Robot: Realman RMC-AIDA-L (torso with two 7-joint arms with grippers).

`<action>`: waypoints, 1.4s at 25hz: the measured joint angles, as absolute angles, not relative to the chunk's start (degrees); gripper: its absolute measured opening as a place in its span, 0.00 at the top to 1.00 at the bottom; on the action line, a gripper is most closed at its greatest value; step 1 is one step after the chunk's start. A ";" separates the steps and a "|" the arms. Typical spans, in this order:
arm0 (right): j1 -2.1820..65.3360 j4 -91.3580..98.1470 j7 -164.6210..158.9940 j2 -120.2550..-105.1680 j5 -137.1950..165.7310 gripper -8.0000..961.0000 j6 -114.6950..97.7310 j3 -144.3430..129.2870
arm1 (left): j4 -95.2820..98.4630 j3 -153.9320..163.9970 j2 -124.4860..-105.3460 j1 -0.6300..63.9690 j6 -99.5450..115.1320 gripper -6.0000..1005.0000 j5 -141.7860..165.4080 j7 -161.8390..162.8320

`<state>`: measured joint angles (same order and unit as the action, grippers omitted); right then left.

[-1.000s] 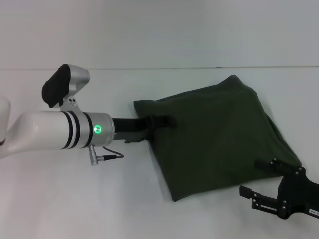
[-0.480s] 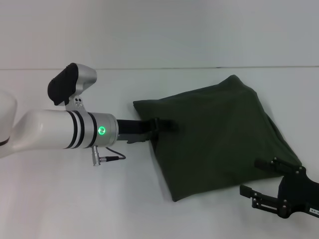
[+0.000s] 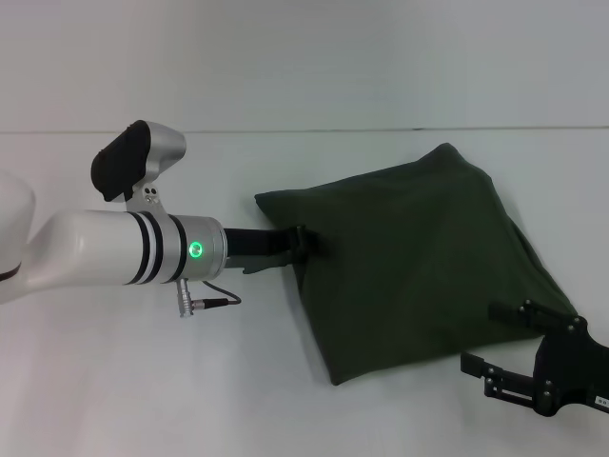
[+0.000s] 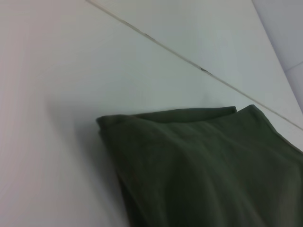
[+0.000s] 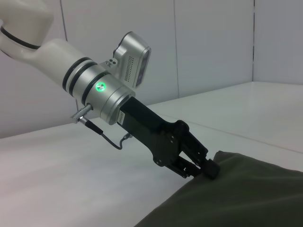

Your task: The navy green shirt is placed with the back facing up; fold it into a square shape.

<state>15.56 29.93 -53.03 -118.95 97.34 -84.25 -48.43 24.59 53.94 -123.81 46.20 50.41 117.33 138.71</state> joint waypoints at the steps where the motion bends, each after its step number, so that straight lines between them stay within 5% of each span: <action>1: 15.56 30.05 -53.04 -118.94 97.34 0.13 -84.26 -48.46 | 24.59 53.94 -123.85 46.20 50.40 0.52 117.33 138.63; 10: 15.66 30.24 -53.08 -118.91 97.38 0.13 -84.48 -48.69 | 24.61 54.90 -123.93 46.35 50.19 0.88 117.33 136.76; 16: 15.65 30.24 -53.09 -118.91 97.39 0.13 -85.10 -48.36 | 24.72 55.12 -123.75 46.47 49.51 0.96 117.33 136.19; 35: 16.79 30.24 -53.17 -119.41 96.93 0.13 -86.09 -48.25 | 25.13 51.76 -118.40 45.20 47.97 0.96 118.01 132.38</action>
